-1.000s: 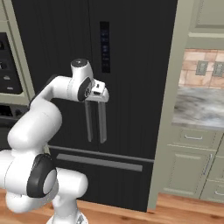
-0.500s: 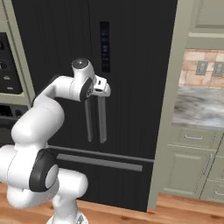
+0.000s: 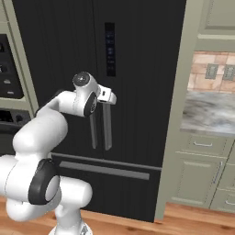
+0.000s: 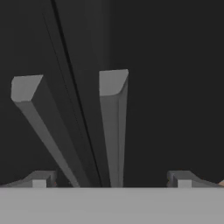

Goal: Open the fridge, remove the mango, cucumber, and steak, and place them on any counter.

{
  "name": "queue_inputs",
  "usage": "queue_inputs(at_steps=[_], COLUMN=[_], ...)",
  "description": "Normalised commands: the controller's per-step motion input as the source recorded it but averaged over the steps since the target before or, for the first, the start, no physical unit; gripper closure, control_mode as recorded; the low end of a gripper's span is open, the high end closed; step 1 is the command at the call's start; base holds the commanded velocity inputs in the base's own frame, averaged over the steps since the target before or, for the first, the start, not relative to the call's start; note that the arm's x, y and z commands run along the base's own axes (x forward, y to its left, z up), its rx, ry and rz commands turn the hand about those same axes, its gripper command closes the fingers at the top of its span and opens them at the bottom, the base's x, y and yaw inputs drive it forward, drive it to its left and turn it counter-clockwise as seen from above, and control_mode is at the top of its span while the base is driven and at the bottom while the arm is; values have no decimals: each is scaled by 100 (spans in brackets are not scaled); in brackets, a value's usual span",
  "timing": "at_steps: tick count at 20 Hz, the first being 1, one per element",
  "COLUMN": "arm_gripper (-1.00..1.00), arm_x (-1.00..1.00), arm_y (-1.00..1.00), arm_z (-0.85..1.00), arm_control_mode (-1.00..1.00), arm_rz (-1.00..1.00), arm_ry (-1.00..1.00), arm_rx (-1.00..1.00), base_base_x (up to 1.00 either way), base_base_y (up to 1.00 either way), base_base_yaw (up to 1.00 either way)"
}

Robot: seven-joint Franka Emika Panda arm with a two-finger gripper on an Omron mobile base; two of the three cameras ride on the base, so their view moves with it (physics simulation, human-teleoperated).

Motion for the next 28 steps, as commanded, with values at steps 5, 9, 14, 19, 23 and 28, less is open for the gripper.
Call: queue_inputs(at_steps=[5,9,14,19,23,28], arm_gripper=[-100,-100,-100,-100,-100,-100], arm_x=[22,29,31,41,45,39], arm_y=[0,0,-2,-1,-4,-1], arm_z=[-10,-9,-3,-1,-7,-18], arm_control_mode=[-100,-100,-100,-100,-100,-100], arm_rz=[-2,-1,-1,0,0,0], arm_ry=[-2,-1,0,0,0,0], arm_rx=[0,0,1,1,1,0], base_base_x=[0,0,0,0,0,0], base_base_y=[0,0,0,0,0,0], base_base_yaw=[0,0,0,0,0,0])
